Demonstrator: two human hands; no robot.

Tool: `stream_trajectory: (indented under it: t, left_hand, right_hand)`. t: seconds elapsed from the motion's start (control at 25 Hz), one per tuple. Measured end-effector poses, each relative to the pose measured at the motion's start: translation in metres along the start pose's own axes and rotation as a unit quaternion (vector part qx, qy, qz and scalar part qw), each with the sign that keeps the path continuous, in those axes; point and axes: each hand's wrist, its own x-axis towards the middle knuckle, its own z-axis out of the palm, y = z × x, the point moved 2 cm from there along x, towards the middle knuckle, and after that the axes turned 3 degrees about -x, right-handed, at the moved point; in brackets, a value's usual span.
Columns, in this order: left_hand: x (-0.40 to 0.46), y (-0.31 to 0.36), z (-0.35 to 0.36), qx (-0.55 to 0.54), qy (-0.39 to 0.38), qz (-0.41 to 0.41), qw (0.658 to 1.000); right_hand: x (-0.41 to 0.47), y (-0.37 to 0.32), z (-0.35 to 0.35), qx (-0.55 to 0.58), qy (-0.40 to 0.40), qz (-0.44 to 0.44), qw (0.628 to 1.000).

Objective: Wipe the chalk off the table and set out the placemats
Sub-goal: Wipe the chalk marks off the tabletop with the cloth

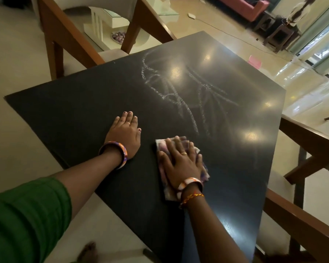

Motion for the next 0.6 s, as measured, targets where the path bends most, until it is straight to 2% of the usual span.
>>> stream_trajectory:
  t: [0.08,0.2,0.28,0.36,0.44,0.6]
  left_hand:
    - [-0.001,-0.001,0.000,-0.007,0.002,-0.001,1.000]
    - [0.000,-0.001,0.002,-0.007,0.006,0.000,1.000]
    - [0.001,-0.001,0.002,-0.003,0.009,0.002,1.000]
    - [0.001,-0.001,0.003,-0.001,0.011,0.003,1.000]
    - [0.001,-0.001,0.003,0.000,0.015,0.005,1.000]
    - [0.000,-0.002,0.004,-0.005,0.018,0.009,1.000]
  right_hand:
    - [-0.008,0.053,-0.008,-0.007,0.037,0.074,0.997]
    - [-0.032,0.145,-0.024,0.011,0.076,0.225,0.971]
    - [-0.041,0.172,-0.032,0.040,0.070,0.296,0.952]
    - [-0.042,0.164,-0.031,0.041,0.065,0.323,0.943]
    - [-0.047,0.134,-0.022,0.022,0.058,0.275,0.960]
    - [-0.089,0.084,0.000,-0.012,0.000,0.058,0.998]
